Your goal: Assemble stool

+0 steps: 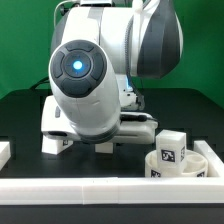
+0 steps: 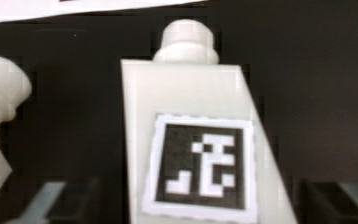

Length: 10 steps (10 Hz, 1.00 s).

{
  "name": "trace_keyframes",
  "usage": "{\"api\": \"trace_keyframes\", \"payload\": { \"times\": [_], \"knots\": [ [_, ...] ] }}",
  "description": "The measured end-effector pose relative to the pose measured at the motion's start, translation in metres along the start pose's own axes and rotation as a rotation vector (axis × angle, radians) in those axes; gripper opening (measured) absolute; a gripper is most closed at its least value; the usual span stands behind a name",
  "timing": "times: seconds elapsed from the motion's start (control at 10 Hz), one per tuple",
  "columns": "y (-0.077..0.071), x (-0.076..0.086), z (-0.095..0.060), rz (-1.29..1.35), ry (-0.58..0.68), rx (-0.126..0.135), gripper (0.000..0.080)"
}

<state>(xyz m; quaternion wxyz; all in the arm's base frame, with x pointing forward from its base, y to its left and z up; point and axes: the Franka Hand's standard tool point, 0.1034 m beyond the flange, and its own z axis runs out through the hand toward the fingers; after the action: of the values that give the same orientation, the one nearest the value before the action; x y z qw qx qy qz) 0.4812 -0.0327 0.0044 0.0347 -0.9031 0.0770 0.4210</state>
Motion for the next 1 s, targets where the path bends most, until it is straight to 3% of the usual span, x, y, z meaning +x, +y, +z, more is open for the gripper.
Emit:
{"api": "trace_keyframes", "payload": {
  "times": [0.1, 0.2, 0.5, 0.6, 0.7, 1.0],
  "knots": [
    [-0.001, 0.0, 0.0, -0.001, 0.0, -0.001, 0.0384],
    [-0.001, 0.0, 0.0, 0.0, 0.0, -0.001, 0.0327],
    [-0.003, -0.001, -0.005, -0.001, 0.01, -0.001, 0.0327],
    [-0.005, -0.008, -0.016, -0.008, 0.012, -0.002, 0.0327],
    [-0.015, -0.02, -0.037, -0.019, 0.023, -0.005, 0.0327],
    [-0.056, -0.05, -0.086, 0.059, 0.082, -0.014, 0.0327]
  ]
}}
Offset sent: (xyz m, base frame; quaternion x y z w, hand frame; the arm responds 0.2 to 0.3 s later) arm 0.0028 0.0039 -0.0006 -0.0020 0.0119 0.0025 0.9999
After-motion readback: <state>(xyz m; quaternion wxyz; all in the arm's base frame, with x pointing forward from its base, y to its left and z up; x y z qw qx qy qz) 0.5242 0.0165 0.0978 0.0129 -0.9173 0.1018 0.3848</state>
